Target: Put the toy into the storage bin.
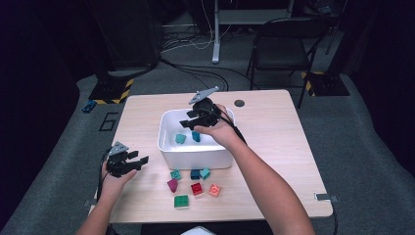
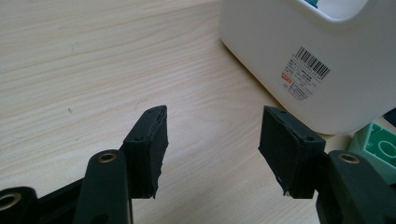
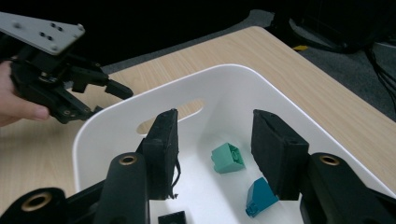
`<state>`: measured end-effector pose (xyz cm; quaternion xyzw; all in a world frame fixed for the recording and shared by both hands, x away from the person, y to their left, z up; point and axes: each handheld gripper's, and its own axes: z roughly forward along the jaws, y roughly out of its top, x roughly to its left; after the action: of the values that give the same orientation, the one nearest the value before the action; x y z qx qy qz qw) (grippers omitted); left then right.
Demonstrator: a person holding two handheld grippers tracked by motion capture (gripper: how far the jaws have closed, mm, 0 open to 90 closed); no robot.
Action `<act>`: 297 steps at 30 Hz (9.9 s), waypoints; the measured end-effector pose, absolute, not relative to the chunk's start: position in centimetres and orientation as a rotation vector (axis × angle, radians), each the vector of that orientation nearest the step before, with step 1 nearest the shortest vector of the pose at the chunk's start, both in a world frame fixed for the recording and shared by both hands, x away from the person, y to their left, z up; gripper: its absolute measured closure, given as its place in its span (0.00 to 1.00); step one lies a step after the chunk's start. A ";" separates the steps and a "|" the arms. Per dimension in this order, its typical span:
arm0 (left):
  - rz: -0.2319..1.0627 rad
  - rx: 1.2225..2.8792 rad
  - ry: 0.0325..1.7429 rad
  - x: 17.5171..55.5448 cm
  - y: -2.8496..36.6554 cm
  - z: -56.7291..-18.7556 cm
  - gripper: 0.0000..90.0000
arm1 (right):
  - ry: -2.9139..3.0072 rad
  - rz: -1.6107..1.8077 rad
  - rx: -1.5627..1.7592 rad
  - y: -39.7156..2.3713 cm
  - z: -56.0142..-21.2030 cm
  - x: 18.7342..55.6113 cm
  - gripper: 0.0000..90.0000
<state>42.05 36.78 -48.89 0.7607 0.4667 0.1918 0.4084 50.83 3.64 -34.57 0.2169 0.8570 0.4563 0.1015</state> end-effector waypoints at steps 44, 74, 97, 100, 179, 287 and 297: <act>0.487 1.913 1.193 41.8 36.9 -48.9 0.46 | 2.505 1.375 0.464 -2.5 -40.0 37.0 0.56; 0.490 1.913 1.194 41.8 36.9 -49.0 0.46 | 2.621 1.236 0.647 -4.3 -49.9 36.5 0.61; 0.496 1.902 1.196 41.9 36.8 -49.1 0.46 | 2.661 1.236 0.615 -3.5 -50.5 35.8 0.56; 0.496 1.903 1.195 41.9 36.8 -49.1 0.46 | 2.656 1.257 0.630 -3.4 -50.3 35.6 0.56; 0.481 1.905 1.186 42.0 36.9 -49.0 0.46 | 2.573 1.383 0.527 3.2 -33.1 48.7 0.65; 0.492 1.900 1.199 41.9 37.0 -49.1 0.47 | 2.563 1.340 0.595 -1.2 -48.0 37.2 0.55; 0.490 1.901 1.197 41.8 37.1 -49.0 0.47 | 2.594 1.344 0.639 0.1 -49.9 36.5 0.54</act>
<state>41.81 37.08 -48.99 0.7547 0.4750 0.1943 0.4088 36.52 0.07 -49.92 0.2131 0.8649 0.4482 0.0752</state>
